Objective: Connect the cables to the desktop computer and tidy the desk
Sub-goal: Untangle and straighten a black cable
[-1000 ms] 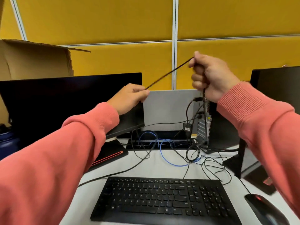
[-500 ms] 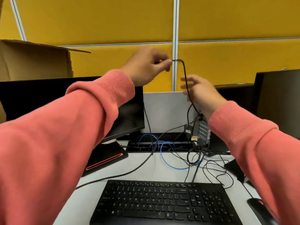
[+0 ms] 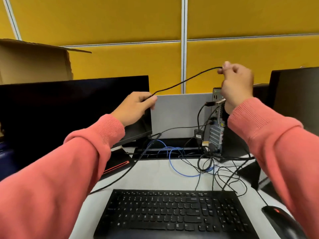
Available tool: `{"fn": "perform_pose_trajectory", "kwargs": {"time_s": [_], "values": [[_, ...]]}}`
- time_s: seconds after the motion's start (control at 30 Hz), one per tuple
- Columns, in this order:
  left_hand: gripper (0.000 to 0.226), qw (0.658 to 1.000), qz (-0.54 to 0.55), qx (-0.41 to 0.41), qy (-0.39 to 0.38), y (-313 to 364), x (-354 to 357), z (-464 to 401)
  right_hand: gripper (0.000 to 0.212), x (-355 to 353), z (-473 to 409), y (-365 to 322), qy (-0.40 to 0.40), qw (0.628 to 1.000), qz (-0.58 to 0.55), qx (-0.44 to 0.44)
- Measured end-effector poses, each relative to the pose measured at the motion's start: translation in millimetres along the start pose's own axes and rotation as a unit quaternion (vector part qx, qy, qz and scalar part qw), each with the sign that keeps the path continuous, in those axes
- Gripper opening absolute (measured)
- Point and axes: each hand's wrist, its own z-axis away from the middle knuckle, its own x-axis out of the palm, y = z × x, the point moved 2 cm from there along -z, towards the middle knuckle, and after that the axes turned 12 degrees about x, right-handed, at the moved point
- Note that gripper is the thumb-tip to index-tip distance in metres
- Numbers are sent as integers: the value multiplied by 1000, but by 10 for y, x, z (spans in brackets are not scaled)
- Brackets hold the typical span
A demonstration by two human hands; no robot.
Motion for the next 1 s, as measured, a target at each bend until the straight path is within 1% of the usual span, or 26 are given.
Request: {"fn": "perform_pose_trajectory", "kwargs": {"time_s": [0.07, 0.13, 0.2, 0.27, 0.33, 0.4, 0.43, 0.47, 0.53, 0.6, 0.63, 0.67, 0.73, 0.77, 0.8, 0.83, 0.9, 0.97, 1.0], "values": [[42, 999, 43, -3, 11, -22, 40, -19, 32, 36, -6, 163, 54, 995, -61, 54], [40, 999, 38, 8, 33, 3, -17, -99, 33, 63, 14, 332, 71, 989, -96, 89], [32, 997, -12, 53, 63, 86, -158, -235, 34, 64, -7, 516, 82, 989, -76, 100], [25, 988, -81, 110, 67, 263, -329, -393, 34, 55, -25, 695, 82, 991, -34, 103], [22, 969, -154, 179, 76, 485, -456, -527, 31, 97, -25, 840, 43, 992, 19, 117], [23, 952, -192, 225, 84, 633, -456, -601, 28, 171, 2, 981, -41, 981, 136, 132], [24, 951, -195, 231, 73, 659, -414, -610, 28, 210, 27, 1035, -82, 969, 189, 133], [23, 955, -189, 223, 55, 642, -350, -605, 27, 233, 53, 1080, -112, 960, 221, 134], [22, 965, -171, 196, 18, 554, -214, -563, 24, 249, 126, 1037, -142, 955, 223, 134], [22, 970, -159, 185, -8, 455, -95, -494, 39, 271, 214, 821, -157, 966, 187, 87], [21, 970, -157, 185, -17, 425, -48, -461, 44, 301, 264, 679, -184, 968, 161, 54], [21, 970, -154, 185, -21, 395, -2, -438, 43, 349, 310, 544, -232, 964, 128, 30], [20, 973, -143, 182, -22, 358, 42, -406, 34, 467, 431, 349, -365, 928, 73, 29], [20, 976, -131, 175, -23, 333, 50, -395, 26, 517, 475, 323, -414, 907, 58, 40], [21, 980, -112, 165, -22, 308, 52, -384, 19, 539, 496, 317, -433, 899, 62, 36], [22, 985, -79, 149, -16, 269, 50, -370, 21, 559, 488, 323, -428, 900, 77, 16], [23, 995, 35, 92, 2, 166, 74, -310, 30, 553, 445, 353, -401, 912, 84, -25], [23, 990, 142, 22, -3, 11, 180, -179, 32, 535, 397, 392, -383, 922, 55, -27], [22, 987, 161, -4, -18, -81, 261, -87, 32, 523, 362, 420, -376, 926, 33, -12]]}}
